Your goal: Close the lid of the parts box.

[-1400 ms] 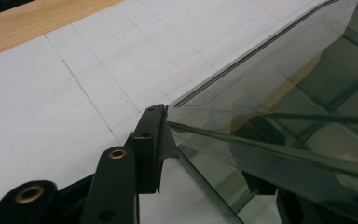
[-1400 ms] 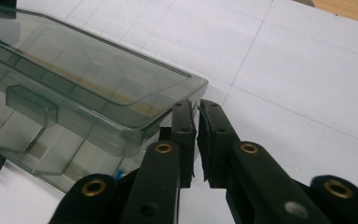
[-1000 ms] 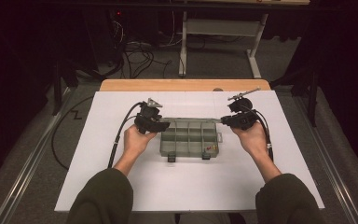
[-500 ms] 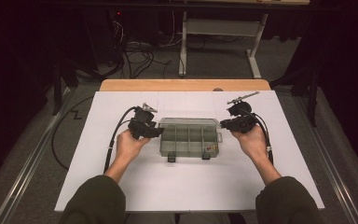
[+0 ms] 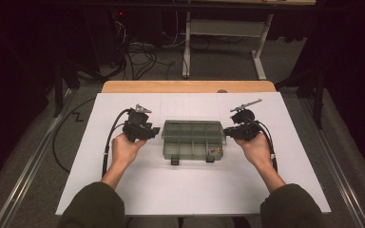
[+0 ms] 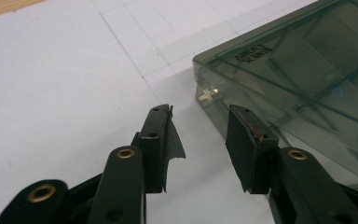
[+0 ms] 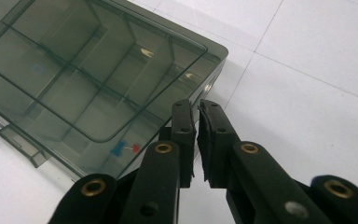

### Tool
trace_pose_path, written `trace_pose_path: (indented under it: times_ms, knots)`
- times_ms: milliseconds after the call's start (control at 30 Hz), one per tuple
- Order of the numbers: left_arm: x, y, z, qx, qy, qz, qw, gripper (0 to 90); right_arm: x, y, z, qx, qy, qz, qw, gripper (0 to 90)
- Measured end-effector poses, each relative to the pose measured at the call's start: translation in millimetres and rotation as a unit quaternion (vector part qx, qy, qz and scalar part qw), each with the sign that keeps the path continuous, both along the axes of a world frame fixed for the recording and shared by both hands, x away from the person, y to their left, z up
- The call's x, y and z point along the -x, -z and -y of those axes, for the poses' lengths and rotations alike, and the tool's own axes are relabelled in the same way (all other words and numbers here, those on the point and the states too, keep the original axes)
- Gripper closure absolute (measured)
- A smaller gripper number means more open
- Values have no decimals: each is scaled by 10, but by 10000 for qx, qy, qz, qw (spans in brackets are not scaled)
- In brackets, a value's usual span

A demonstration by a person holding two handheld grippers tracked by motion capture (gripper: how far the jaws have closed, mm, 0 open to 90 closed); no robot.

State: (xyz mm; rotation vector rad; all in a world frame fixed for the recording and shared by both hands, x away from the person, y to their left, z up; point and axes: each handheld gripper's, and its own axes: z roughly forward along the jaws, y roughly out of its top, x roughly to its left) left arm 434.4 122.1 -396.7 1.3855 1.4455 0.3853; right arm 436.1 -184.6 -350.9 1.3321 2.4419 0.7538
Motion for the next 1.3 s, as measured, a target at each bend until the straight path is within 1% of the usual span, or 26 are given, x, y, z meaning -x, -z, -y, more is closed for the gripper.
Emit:
trace_pose_path:
  times_ms: [133, 233, 333, 467, 567, 733, 867, 967, 1133, 1233, 1300]
  knots:
    - [10, -60, -14, 222, -56, 99, 9997, 615, 0, 31, -3, 19, -15, -33, 10000, 866]
    - [40, -106, 25, 329, -16, 190, 9993, 624, 1, 52, 0, 6, -11, -52, 10000, 866]
    - [68, -112, 76, 354, 86, 230, 9991, 637, 2, 77, 1, 17, -22, -68, 10000, 866]
    - [82, -95, 121, 420, 170, 218, 9987, 654, 13, 105, 1, 17, -18, -98, 9999, 866]
    - [102, -82, 173, 428, 241, 233, 9985, 672, 17, 137, 13, -4, -37, -93, 9999, 865]
    - [138, -35, 262, 368, 359, 217, 9984, 683, 18, 178, 27, -39, -26, -120, 9999, 866]
    - [155, 2, 271, 381, 374, 217, 9983, 687, 39, 188, 21, -43, -60, -90, 9999, 863]
    - [179, 29, 275, 335, 409, 202, 9984, 689, 79, 171, 7, -90, -110, -26, 9999, 863]
    - [221, 70, 285, 300, 453, 182, 9984, 693, 143, 153, -32, -107, -259, 69, 9996, 864]
    - [242, 88, 290, 300, 489, 158, 9982, 698, 168, 178, -51, -98, -322, 55, 9994, 864]
    - [257, 108, 301, 255, 538, 132, 9981, 703, 179, 203, -58, -109, -347, 24, 9993, 864]
